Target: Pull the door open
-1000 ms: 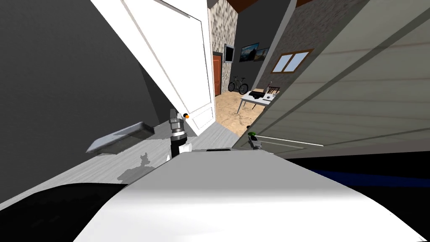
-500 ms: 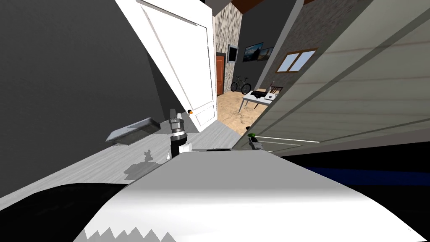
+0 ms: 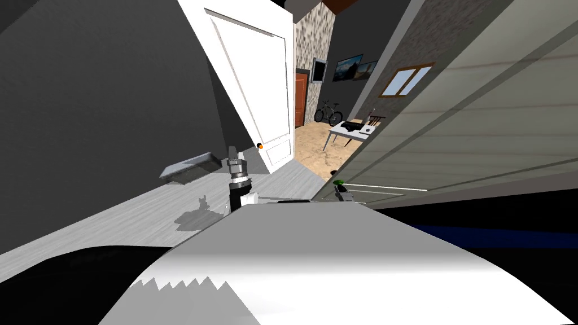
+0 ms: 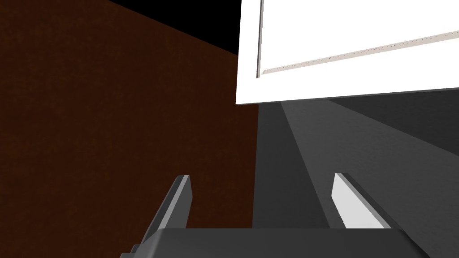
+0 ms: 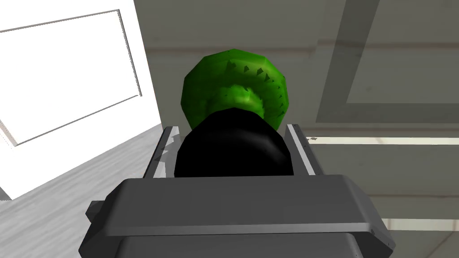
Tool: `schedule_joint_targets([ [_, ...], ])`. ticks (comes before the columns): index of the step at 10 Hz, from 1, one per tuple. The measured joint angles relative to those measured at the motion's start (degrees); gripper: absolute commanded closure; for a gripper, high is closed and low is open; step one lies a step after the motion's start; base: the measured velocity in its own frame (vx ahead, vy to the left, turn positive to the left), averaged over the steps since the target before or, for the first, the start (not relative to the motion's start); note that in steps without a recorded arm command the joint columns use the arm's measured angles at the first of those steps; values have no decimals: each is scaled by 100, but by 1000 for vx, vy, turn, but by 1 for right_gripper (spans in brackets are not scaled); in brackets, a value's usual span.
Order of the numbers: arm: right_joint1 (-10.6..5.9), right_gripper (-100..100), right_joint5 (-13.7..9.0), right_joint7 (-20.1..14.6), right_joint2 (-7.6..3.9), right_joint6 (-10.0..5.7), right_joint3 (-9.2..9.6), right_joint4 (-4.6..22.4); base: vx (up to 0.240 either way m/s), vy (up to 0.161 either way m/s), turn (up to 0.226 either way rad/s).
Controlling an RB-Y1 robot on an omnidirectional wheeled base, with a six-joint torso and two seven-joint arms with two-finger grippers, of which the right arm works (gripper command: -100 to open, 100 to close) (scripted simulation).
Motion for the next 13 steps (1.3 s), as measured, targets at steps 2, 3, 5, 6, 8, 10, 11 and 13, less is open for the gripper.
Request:
schedule_joint_targets([
  [2,23,100,52,-107,-66,-152,89,94,-217,-34,140],
  [3,50,100,77,-163,-105,-227,132,139,-198,-43,106],
  [5,73,100,121,-253,-165,-355,209,205,-208,-29,116],
  [6,94,100,140,-301,-205,-419,240,229,-77,-8,13],
  [8,96,100,158,-332,-210,-438,270,270,-164,-42,136],
  [10,60,100,177,-378,-236,-491,284,321,-172,-30,112],
  [11,50,100,190,-402,-249,-521,296,352,-191,-60,126],
  [13,18,100,226,-461,-269,-596,334,434,-211,-41,127],
])
